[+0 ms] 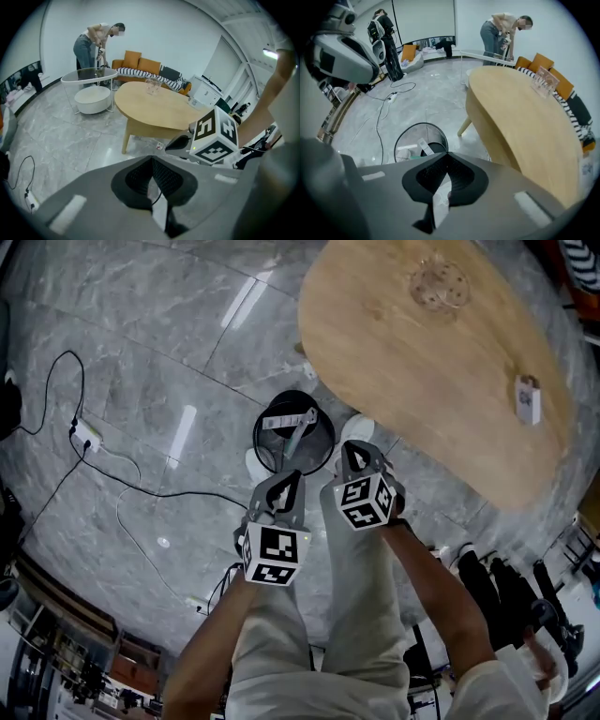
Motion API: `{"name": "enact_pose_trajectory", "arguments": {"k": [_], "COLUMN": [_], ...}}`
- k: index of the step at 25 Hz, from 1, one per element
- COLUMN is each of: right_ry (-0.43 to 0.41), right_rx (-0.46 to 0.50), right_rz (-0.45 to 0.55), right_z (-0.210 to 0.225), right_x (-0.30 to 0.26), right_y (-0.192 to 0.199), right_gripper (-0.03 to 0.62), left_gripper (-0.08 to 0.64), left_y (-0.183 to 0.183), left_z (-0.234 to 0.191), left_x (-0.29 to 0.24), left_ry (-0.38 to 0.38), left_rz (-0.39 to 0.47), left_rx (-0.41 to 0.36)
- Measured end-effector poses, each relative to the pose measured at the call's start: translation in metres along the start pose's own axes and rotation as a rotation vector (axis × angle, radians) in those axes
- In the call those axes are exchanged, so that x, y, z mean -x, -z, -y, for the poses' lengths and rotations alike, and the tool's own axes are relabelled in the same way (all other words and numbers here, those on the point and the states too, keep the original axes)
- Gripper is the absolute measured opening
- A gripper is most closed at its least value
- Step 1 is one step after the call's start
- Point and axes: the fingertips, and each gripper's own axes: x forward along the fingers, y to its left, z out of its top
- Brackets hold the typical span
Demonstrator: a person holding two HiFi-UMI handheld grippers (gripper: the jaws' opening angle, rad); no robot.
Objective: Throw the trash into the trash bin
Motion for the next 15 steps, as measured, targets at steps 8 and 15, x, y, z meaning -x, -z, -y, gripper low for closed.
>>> {"name": "enact_pose_trajectory", "arguments": {"k": [8,15], "right_ry": [0.036,0.122], "right_rx": [-0.122,-0.297], "right_rz": [0.156,0.259], "right_z": [0.041,0.100], "right_x": [0.050,0.102], "right_y": [-0.025,-0.019], "right_gripper": [0.026,0.026], "left_gripper": [0.000,0.000], "left_y": [-0.041,-0.087], "left_z": [0.025,0.056], "left_x": [-0.012,-0.020], "left_ry": [0.034,0.085], "left_rz": [-0.001,-0.004], "left_rx": [-0.080,-0.187]}}
